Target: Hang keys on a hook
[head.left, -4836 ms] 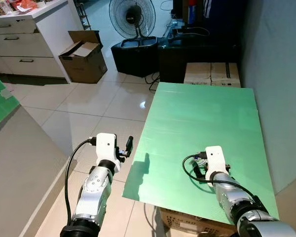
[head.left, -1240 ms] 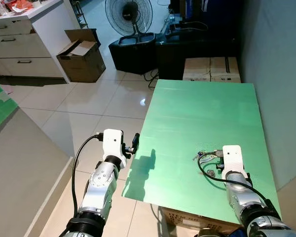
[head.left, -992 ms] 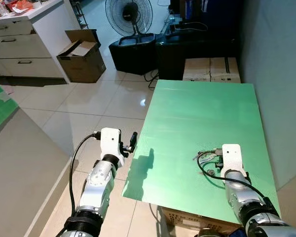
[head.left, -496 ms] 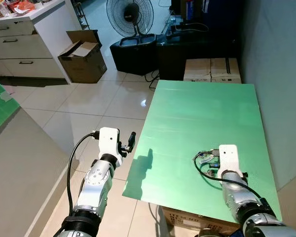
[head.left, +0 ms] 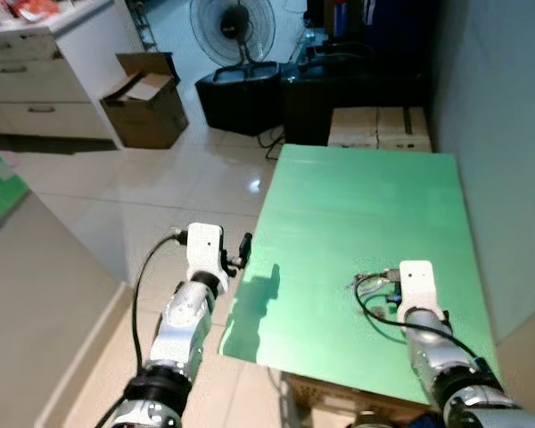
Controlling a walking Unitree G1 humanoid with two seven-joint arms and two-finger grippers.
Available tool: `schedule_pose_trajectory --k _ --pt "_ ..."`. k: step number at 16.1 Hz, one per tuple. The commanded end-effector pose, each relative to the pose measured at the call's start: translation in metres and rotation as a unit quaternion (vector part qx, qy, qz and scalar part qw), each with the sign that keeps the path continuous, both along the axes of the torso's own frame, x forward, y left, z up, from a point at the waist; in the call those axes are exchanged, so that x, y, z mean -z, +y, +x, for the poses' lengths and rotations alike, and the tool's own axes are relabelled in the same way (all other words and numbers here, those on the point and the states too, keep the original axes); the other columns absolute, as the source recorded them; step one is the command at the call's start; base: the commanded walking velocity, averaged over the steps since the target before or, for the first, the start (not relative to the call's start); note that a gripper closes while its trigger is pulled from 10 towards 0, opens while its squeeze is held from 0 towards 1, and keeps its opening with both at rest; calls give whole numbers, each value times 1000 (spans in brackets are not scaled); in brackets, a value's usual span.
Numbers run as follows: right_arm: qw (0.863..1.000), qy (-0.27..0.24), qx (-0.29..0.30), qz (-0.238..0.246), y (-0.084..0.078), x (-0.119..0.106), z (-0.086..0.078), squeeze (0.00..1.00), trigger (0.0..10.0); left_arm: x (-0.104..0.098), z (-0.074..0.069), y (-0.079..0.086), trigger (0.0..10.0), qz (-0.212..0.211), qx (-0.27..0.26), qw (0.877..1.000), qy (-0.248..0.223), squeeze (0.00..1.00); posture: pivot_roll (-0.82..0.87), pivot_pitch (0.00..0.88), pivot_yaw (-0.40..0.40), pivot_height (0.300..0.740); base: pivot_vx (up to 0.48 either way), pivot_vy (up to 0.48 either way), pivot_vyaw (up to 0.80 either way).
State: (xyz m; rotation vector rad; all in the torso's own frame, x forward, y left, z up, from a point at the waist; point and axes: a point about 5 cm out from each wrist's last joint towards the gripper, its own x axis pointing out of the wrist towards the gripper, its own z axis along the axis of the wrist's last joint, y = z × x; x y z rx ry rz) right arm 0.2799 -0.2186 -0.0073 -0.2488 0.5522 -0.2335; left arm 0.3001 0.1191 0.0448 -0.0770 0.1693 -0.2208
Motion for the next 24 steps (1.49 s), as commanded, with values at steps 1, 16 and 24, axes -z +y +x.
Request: schedule_pose_trajectory --k 1,16,24 --pt "1000 -9 -12 -5 0 -3 2 1000 10000 2 1 4 10000 -1 -14 1000 3 0 -294 0 128 740 0 0 0" --pt "990 -124 5 63 -6 -22 7 0 10000 7 -6 -12 10000 -11 -2 1000 -4 0 -268 6 129 740 0 0 0" --pt "985 -107 -11 137 9 -18 14 0 10000 -38 1 1 10000 -11 4 997 -78 0 -152 0 97 740 0 0 0"
